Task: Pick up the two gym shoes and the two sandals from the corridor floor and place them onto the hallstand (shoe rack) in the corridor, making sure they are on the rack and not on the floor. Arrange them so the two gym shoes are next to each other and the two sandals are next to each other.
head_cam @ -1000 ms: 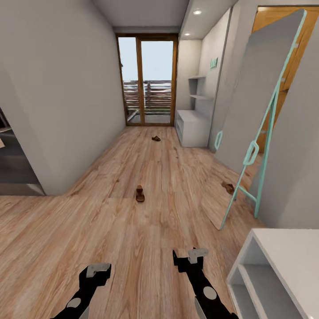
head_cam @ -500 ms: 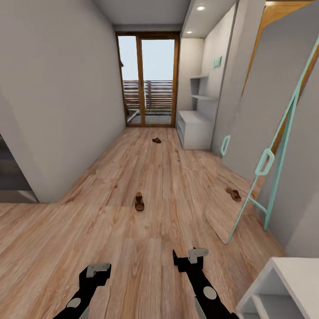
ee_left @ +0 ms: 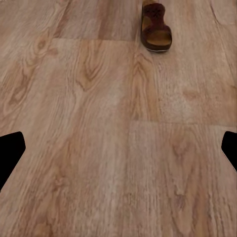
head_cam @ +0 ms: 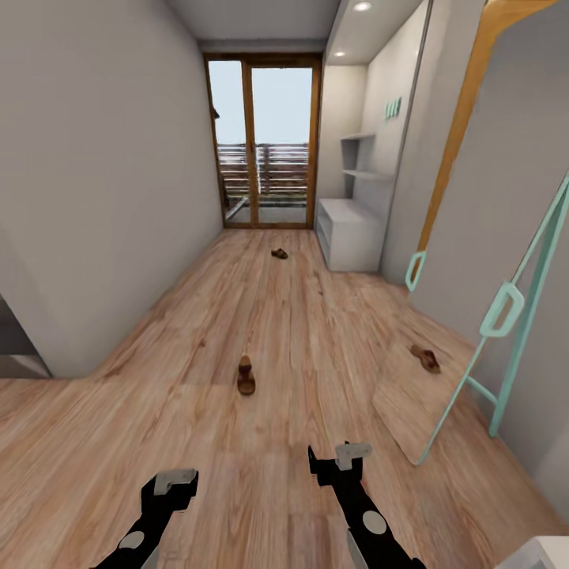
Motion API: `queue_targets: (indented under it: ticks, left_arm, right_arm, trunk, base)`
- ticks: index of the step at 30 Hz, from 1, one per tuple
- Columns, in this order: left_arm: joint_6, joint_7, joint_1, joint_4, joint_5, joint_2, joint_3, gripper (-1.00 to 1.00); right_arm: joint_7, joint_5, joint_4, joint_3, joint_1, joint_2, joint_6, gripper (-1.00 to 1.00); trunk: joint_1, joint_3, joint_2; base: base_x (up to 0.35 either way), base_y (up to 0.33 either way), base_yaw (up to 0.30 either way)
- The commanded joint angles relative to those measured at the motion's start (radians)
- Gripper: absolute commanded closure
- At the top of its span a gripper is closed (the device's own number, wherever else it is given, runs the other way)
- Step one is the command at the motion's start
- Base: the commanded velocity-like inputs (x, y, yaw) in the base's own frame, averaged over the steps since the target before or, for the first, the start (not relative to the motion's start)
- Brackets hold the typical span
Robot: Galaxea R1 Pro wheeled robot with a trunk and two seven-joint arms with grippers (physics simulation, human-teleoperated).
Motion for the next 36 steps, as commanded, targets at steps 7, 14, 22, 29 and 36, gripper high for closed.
queue_targets:
  ticks: [7,14,22,29,36]
  left_arm:
    - [-0.004,0.0,-0.001,0.001,-0.001,0.0,0.003,-1.0]
    - [-0.004,0.0,-0.001,0.001,-0.001,0.0,0.003,-1.0]
    - [-0.004,0.0,-0.001,0.001,-0.001,0.0,0.003,-1.0]
    - [-0.004,0.0,-0.001,0.001,-0.002,0.0,0.003,-1.0]
    - [-0.004,0.0,-0.001,0.001,-0.001,0.0,0.003,-1.0]
  right_arm:
    - [-0.003,0.004,0.001,0.001,0.0,0.0,-0.003,-1.0]
    - [-0.003,0.004,0.001,0.001,0.0,0.0,-0.003,-1.0]
    - [-0.003,0.004,0.001,0.001,0.0,0.0,-0.003,-1.0]
    - [-0.003,0.004,0.002,0.001,0.0,0.0,-0.003,-1.0]
    - [-0.003,0.004,0.002,0.0,0.0,0.0,-0.003,-1.0]
  trunk:
    - [0.0,-0.001,0.0]
    - [0.0,-0.001,0.0]
    - [0.0,-0.001,0.0]
    - [0.0,-0.001,0.0]
    - [0.0,-0.001,0.0]
  base:
    - [0.339,0.0,0.0]
    - [0.339,0.0,0.012]
    - [0.339,0.0,0.115]
    - [0.339,0.0,0.23]
    - [0.339,0.0,0.263]
